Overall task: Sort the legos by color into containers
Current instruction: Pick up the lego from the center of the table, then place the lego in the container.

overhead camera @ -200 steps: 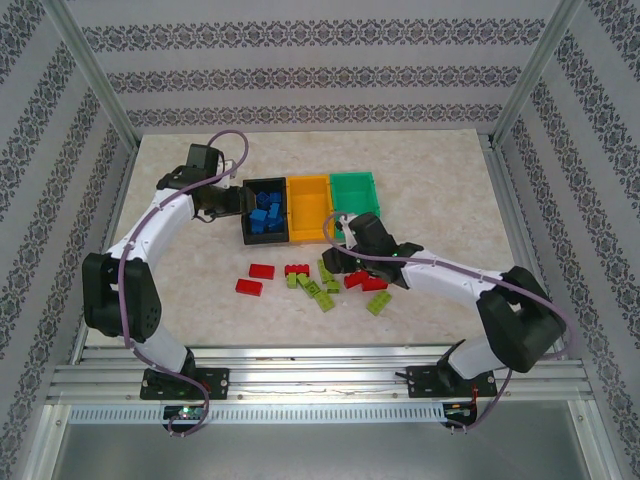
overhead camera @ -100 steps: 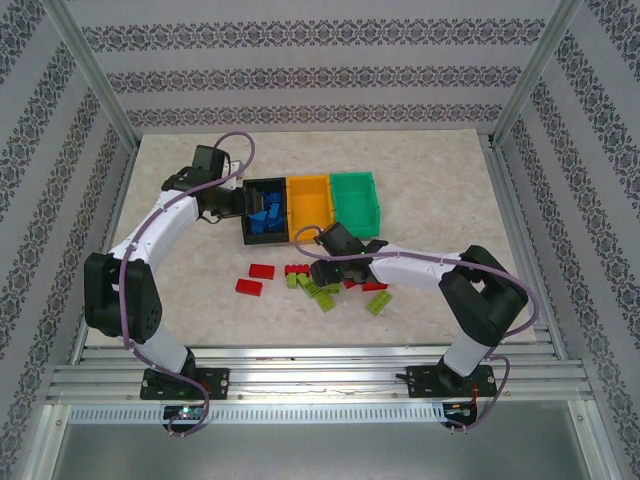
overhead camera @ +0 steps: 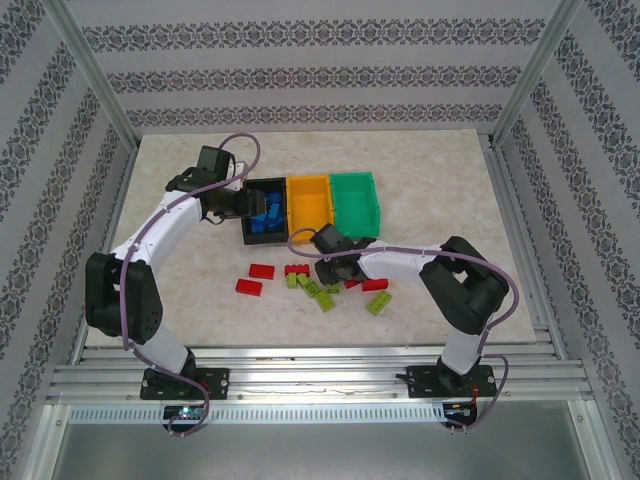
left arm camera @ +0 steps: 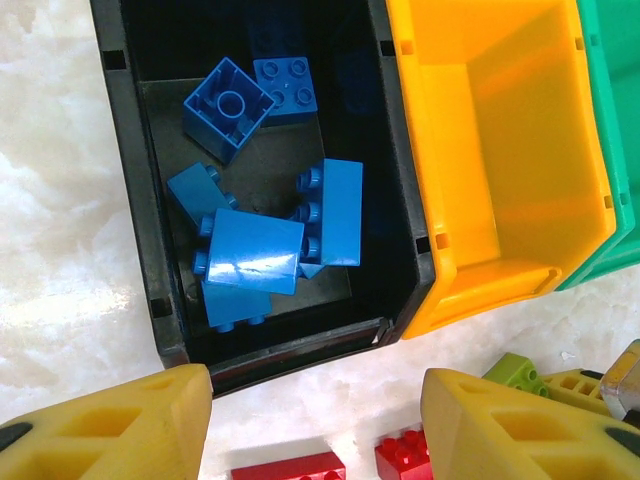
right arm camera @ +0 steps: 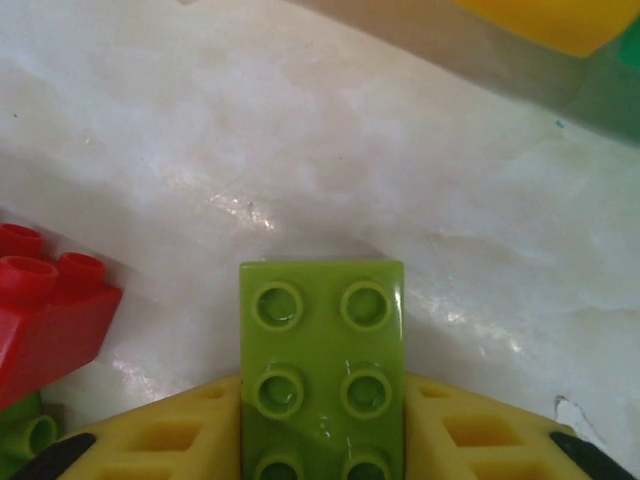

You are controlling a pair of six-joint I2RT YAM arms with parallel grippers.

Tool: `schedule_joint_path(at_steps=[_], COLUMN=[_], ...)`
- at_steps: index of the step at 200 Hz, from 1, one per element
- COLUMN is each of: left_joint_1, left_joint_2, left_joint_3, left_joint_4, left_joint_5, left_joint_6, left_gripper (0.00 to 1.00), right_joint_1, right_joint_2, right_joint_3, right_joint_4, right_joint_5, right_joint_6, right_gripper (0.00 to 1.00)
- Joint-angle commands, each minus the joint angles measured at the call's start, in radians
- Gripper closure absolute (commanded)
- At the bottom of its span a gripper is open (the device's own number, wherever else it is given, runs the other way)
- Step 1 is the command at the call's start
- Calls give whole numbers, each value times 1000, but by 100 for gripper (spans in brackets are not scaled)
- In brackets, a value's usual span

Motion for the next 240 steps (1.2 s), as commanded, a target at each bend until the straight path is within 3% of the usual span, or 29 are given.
schedule_joint_path(at_steps=[1,111,144,240], left_joint_1=[-3,-3,-3,-3], left_joint_2=[-21,-44,-61,-68], left_joint_3=[4,-20,-26,-38], left_joint_4=[-12,6,18,40], left_joint_5=[-37,-105,-128,-106], left_joint_6=[33,53,60,54], left_gripper=[42,42,42,42], right_joint_1=[18,13,-28,-152], right_joint_2=[-4,-97,-77,98], right_joint_3=[20,104,188,496], right_joint_4=[-10,24,23,-48], right_joint_5=[-8,1,-69,-101], right_joint_6=[-8,-42,-21,10], right_gripper=[68,73,73,73])
